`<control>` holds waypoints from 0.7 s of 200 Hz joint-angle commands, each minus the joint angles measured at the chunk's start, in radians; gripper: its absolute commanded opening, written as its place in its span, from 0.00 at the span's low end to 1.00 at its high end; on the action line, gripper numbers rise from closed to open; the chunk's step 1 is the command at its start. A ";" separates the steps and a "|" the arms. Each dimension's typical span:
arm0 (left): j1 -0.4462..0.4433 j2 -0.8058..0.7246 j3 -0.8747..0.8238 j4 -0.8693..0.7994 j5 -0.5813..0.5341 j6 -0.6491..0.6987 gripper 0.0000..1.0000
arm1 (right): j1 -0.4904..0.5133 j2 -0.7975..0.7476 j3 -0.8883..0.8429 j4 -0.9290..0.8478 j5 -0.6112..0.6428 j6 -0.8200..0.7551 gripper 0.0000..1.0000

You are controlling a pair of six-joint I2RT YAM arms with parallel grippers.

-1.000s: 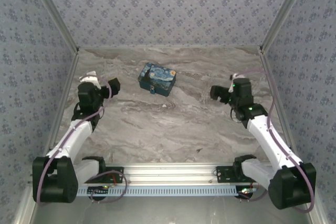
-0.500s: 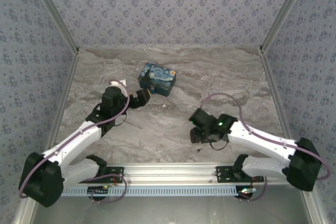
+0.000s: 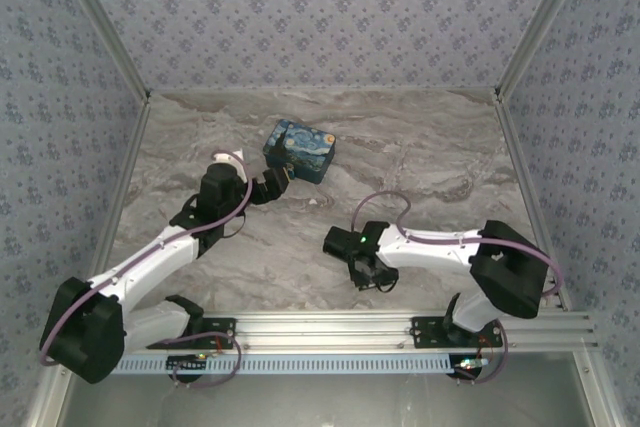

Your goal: Unlock the padlock with the key

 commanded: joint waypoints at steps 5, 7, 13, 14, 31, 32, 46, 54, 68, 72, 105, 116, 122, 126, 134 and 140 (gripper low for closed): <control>-0.005 -0.003 0.039 0.014 -0.019 -0.006 1.00 | 0.011 0.027 0.021 -0.034 -0.002 0.030 0.32; -0.005 -0.003 0.039 0.014 -0.019 -0.006 0.99 | 0.011 0.029 0.019 -0.032 -0.002 0.030 0.32; -0.005 -0.004 0.040 0.013 -0.019 -0.006 0.99 | 0.011 0.032 0.018 -0.030 -0.005 0.034 0.32; -0.005 -0.003 0.040 0.013 -0.020 -0.006 1.00 | 0.012 0.032 0.018 -0.029 -0.005 0.034 0.32; -0.006 0.000 0.040 0.010 -0.022 -0.005 1.00 | 0.012 0.039 0.011 -0.024 -0.015 0.039 0.31; -0.006 -0.001 0.039 0.010 -0.022 -0.005 1.00 | 0.013 0.039 0.010 -0.024 -0.015 0.040 0.31; -0.005 0.000 0.042 0.007 -0.022 -0.004 0.99 | 0.014 0.043 0.006 -0.022 -0.022 0.049 0.31; -0.005 0.002 0.042 0.007 -0.023 -0.004 0.99 | 0.016 0.042 0.001 -0.020 -0.024 0.054 0.30; -0.006 0.002 0.041 0.006 -0.023 -0.004 0.99 | 0.015 0.041 -0.008 -0.013 -0.029 0.061 0.29; -0.006 0.001 0.041 0.007 -0.024 -0.003 0.99 | 0.016 0.043 -0.011 -0.009 -0.032 0.062 0.29; -0.005 0.002 0.046 0.002 -0.024 -0.002 0.99 | 0.019 0.056 -0.018 -0.009 -0.044 0.068 0.28; -0.004 0.001 0.048 0.001 -0.023 -0.002 1.00 | 0.022 0.056 -0.022 -0.006 -0.046 0.074 0.27; -0.005 0.000 0.048 0.001 -0.023 -0.002 1.00 | 0.023 0.056 -0.025 -0.004 -0.047 0.079 0.26; -0.004 -0.001 0.047 0.000 -0.023 -0.002 0.99 | 0.023 0.055 -0.028 -0.001 -0.049 0.080 0.26; -0.005 -0.001 0.048 -0.001 -0.024 -0.002 0.99 | 0.025 0.055 -0.035 0.004 -0.053 0.086 0.26; -0.005 -0.002 0.050 -0.003 -0.024 -0.001 1.00 | 0.025 0.055 -0.040 0.011 -0.056 0.088 0.25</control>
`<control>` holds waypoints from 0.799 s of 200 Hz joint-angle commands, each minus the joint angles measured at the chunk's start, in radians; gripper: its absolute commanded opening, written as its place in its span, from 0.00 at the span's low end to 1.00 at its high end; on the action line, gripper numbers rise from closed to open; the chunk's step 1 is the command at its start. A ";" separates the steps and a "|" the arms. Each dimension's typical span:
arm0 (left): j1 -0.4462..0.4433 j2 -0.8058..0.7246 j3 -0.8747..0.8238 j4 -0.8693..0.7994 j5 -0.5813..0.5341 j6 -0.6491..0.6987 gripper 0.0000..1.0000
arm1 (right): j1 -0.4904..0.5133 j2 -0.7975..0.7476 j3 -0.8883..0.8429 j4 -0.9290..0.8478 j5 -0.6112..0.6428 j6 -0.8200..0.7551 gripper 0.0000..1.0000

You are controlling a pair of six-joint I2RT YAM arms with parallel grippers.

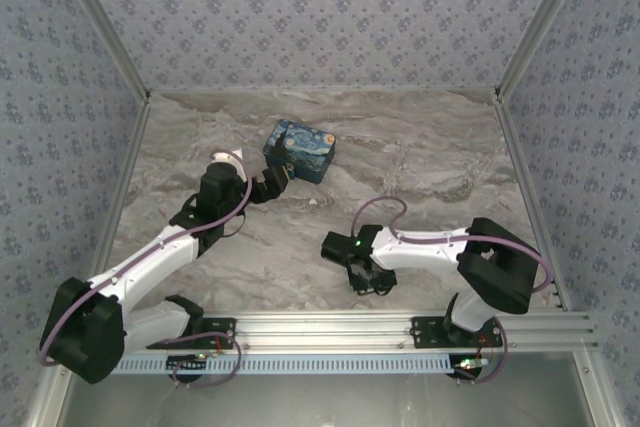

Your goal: Unlock the padlock with the key

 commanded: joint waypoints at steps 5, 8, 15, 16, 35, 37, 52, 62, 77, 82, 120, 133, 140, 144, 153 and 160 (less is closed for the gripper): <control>-0.005 -0.002 0.046 -0.002 -0.013 0.000 0.99 | 0.008 0.010 -0.027 0.003 -0.017 0.042 0.24; -0.005 -0.001 0.047 -0.003 -0.012 0.000 1.00 | 0.009 0.010 -0.029 0.005 -0.018 0.042 0.24; -0.005 -0.002 0.048 -0.004 -0.012 0.001 0.99 | 0.009 0.010 -0.036 0.014 -0.021 0.044 0.23; -0.005 -0.002 0.048 -0.004 -0.012 0.001 0.99 | 0.009 0.010 -0.037 0.015 -0.021 0.044 0.23; -0.004 -0.002 0.049 -0.009 -0.013 0.004 0.99 | 0.009 0.010 -0.057 0.030 -0.024 0.048 0.19; -0.005 -0.001 0.048 -0.009 -0.013 0.004 1.00 | 0.009 0.010 -0.060 0.033 -0.025 0.048 0.18; -0.005 -0.005 0.048 -0.013 -0.017 0.007 0.99 | 0.008 0.009 -0.069 0.035 -0.019 0.043 0.11; -0.005 -0.011 0.048 -0.018 -0.020 0.008 0.99 | 0.008 0.003 -0.072 0.034 -0.007 0.036 0.06; -0.004 -0.020 0.054 -0.031 -0.025 0.007 0.99 | 0.005 -0.013 -0.067 0.028 0.015 0.012 0.01; -0.005 -0.024 0.055 -0.035 -0.026 0.007 1.00 | 0.003 -0.021 -0.062 0.028 0.027 -0.001 0.00; 0.002 -0.046 0.113 -0.143 -0.033 -0.024 1.00 | -0.022 -0.084 0.029 -0.021 0.130 -0.208 0.00; 0.006 -0.047 0.136 -0.188 -0.025 -0.062 1.00 | -0.035 -0.103 0.066 -0.024 0.151 -0.294 0.00; 0.011 -0.048 0.150 -0.214 -0.016 -0.081 0.99 | -0.040 -0.114 0.085 -0.026 0.169 -0.356 0.00; 0.014 -0.047 0.158 -0.230 -0.011 -0.095 1.00 | -0.044 -0.120 0.097 -0.027 0.178 -0.384 0.00; 0.023 -0.047 0.175 -0.260 0.008 -0.126 0.99 | -0.052 -0.137 0.119 -0.019 0.194 -0.450 0.00; 0.029 -0.046 0.188 -0.284 0.026 -0.153 0.99 | -0.059 -0.153 0.129 -0.008 0.204 -0.501 0.00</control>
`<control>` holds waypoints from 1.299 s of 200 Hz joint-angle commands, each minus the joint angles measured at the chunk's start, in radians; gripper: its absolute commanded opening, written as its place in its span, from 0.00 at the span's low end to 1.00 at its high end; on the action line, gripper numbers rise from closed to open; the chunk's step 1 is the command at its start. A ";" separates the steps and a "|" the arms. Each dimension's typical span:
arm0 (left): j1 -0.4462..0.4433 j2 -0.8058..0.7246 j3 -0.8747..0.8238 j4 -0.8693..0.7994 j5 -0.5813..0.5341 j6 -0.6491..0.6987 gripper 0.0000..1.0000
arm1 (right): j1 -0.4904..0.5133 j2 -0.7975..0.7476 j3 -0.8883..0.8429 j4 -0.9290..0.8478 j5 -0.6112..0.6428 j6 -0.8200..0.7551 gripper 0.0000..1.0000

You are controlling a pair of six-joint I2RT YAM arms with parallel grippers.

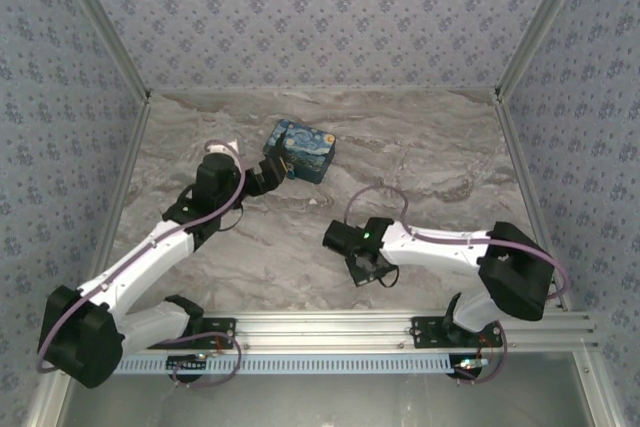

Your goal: Unlock the padlock with the key

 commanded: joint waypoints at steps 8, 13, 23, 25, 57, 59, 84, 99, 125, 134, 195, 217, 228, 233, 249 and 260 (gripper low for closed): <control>0.030 -0.018 0.079 -0.144 0.056 -0.139 1.00 | -0.028 -0.083 0.075 0.010 0.089 -0.286 0.00; 0.036 -0.017 0.089 -0.164 0.068 -0.171 0.99 | -0.036 -0.097 0.080 0.023 0.081 -0.324 0.00; 0.051 -0.014 0.105 -0.205 0.097 -0.230 0.99 | -0.056 -0.130 0.090 0.053 0.064 -0.393 0.00; 0.054 -0.013 0.108 -0.213 0.103 -0.243 1.00 | -0.060 -0.138 0.091 0.060 0.063 -0.401 0.00; 0.074 -0.010 0.125 -0.245 0.195 -0.417 0.98 | -0.103 -0.292 0.071 0.227 0.008 -0.653 0.00; 0.074 -0.010 0.124 -0.240 0.203 -0.424 0.98 | -0.105 -0.301 0.069 0.237 0.007 -0.670 0.00; 0.073 0.006 0.158 -0.217 0.318 -0.435 0.94 | -0.107 -0.412 0.027 0.382 -0.008 -0.923 0.00; 0.071 0.023 0.193 -0.220 0.382 -0.397 0.90 | -0.108 -0.472 -0.012 0.459 -0.033 -1.075 0.00; 0.053 0.031 0.223 -0.219 0.431 -0.340 0.87 | -0.108 -0.571 -0.106 0.602 -0.063 -1.356 0.00; 0.042 0.030 0.220 -0.196 0.441 -0.334 0.86 | -0.110 -0.597 -0.135 0.644 -0.062 -1.435 0.00; -0.071 0.052 0.247 -0.075 0.497 -0.271 0.76 | -0.133 -0.623 -0.155 0.709 -0.040 -1.610 0.00; -0.118 0.078 0.267 -0.048 0.521 -0.251 0.72 | -0.137 -0.621 -0.160 0.709 -0.048 -1.610 0.00; -0.142 0.095 0.279 -0.034 0.532 -0.241 0.70 | -0.137 -0.620 -0.161 0.710 -0.055 -1.609 0.00; -0.153 0.103 0.285 -0.031 0.537 -0.233 0.69 | -0.137 -0.620 -0.161 0.708 -0.056 -1.606 0.00; -0.187 0.133 0.309 -0.035 0.548 -0.203 0.65 | -0.137 -0.620 -0.158 0.699 -0.066 -1.593 0.00; -0.205 0.154 0.321 -0.035 0.557 -0.189 0.64 | -0.137 -0.623 -0.150 0.682 -0.081 -1.582 0.00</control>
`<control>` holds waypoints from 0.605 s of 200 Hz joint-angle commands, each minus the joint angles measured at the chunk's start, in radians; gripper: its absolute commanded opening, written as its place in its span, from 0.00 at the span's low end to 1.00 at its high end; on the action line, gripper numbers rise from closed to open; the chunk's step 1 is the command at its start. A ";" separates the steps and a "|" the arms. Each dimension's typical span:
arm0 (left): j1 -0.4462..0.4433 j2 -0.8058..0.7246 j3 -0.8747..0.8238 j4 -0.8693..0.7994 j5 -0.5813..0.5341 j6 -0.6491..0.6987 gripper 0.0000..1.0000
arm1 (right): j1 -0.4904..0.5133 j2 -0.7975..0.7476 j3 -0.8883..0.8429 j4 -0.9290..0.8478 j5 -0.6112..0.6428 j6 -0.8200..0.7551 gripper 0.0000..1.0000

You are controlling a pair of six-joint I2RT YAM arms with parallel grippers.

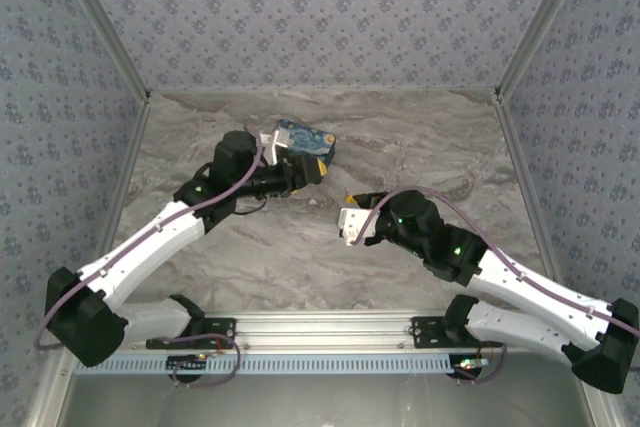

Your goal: Unlock the padlock with the key

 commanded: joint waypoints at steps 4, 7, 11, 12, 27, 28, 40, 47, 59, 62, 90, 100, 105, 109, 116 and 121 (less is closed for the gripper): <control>-0.041 0.040 0.062 0.049 0.052 0.064 0.63 | -0.006 -0.012 0.010 -0.012 -0.041 -0.012 0.00; -0.044 0.045 0.063 0.054 0.057 0.065 0.63 | -0.006 -0.011 0.012 -0.017 -0.046 -0.009 0.00; -0.047 0.051 0.063 0.063 0.064 0.063 0.62 | -0.006 -0.011 0.017 -0.023 -0.051 -0.005 0.00; -0.048 0.053 0.063 0.066 0.066 0.063 0.62 | -0.006 -0.011 0.018 -0.025 -0.052 -0.004 0.00; -0.064 0.072 0.065 0.101 0.090 0.061 0.60 | -0.006 -0.008 0.031 -0.047 -0.065 0.008 0.00; -0.066 0.073 0.064 0.103 0.092 0.061 0.60 | -0.006 -0.009 0.031 -0.048 -0.065 0.008 0.00; -0.077 0.084 0.067 0.115 0.102 0.066 0.57 | -0.007 -0.007 0.040 -0.059 -0.070 0.015 0.00; -0.083 0.090 0.070 0.114 0.106 0.070 0.56 | -0.006 -0.007 0.043 -0.057 -0.071 0.019 0.00; -0.091 0.100 0.072 0.112 0.110 0.072 0.53 | -0.009 -0.005 0.043 -0.053 -0.073 0.025 0.00; -0.092 0.102 0.073 0.112 0.111 0.073 0.53 | -0.009 -0.005 0.045 -0.051 -0.073 0.026 0.00; -0.105 0.117 0.074 0.114 0.115 0.075 0.49 | -0.010 -0.003 0.049 -0.040 -0.080 0.037 0.00; -0.107 0.121 0.076 0.113 0.117 0.077 0.47 | -0.013 -0.004 0.049 -0.034 -0.082 0.039 0.00; -0.107 0.123 0.077 0.110 0.118 0.078 0.46 | -0.015 -0.003 0.049 -0.032 -0.085 0.038 0.00; -0.106 0.124 0.077 0.109 0.119 0.081 0.45 | -0.016 -0.002 0.049 -0.030 -0.084 0.039 0.00; -0.107 0.124 0.078 0.106 0.118 0.085 0.42 | -0.019 -0.003 0.049 -0.026 -0.088 0.038 0.00; -0.107 0.125 0.078 0.104 0.115 0.088 0.40 | -0.021 -0.001 0.049 -0.024 -0.089 0.038 0.00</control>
